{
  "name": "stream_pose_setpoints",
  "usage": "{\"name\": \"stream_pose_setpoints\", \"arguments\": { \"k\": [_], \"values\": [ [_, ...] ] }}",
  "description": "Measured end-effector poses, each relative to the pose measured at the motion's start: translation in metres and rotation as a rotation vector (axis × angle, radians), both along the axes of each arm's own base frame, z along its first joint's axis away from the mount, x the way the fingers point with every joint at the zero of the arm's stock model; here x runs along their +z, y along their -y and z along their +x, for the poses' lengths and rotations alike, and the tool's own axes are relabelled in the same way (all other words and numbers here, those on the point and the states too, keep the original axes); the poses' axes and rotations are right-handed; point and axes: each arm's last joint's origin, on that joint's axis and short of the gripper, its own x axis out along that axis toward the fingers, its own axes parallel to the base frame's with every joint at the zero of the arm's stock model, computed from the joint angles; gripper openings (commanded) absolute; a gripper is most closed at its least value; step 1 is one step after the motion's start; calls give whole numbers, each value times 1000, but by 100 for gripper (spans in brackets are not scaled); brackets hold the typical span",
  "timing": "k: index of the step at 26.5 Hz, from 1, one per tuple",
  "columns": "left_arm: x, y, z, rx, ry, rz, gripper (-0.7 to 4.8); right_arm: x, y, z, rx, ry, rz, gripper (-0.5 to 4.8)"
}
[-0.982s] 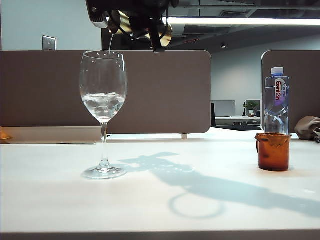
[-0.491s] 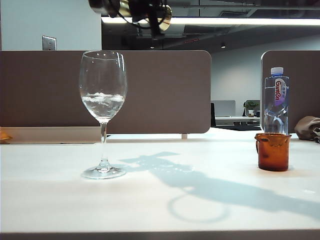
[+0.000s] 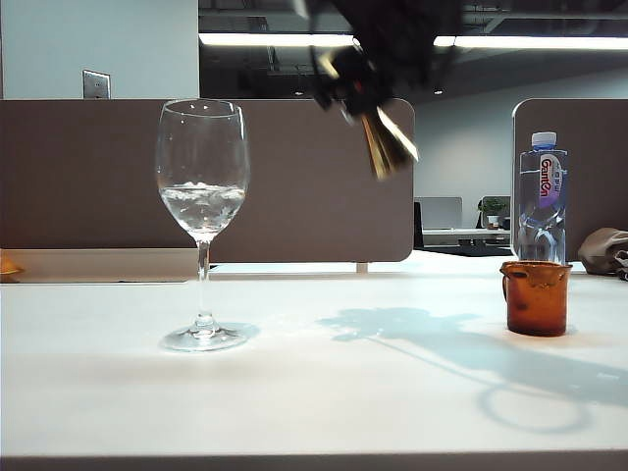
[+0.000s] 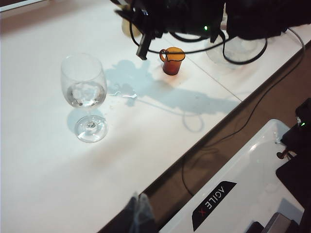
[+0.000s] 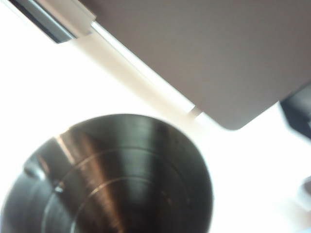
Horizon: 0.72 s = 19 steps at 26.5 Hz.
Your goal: Pick up the small amber measuring cup and pour the water in it into the jigger, then pick up the jigger and pour the water in it into the wine glass.
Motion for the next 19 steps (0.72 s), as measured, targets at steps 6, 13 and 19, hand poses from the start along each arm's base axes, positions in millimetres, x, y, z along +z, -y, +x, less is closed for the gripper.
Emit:
{"name": "stream_pose_setpoints", "arguments": {
  "k": [6,13,19],
  "values": [
    [0,0,0,0,0,0,-2,-75,33,-15,-40,-61,378,-1],
    [0,0,0,0,1,0,-2,-107,43,-20,-43,-73,555,-1],
    [0,0,0,0,0,0,-2,-126,37,-18,6,-166,557,-1]
  ]
}}
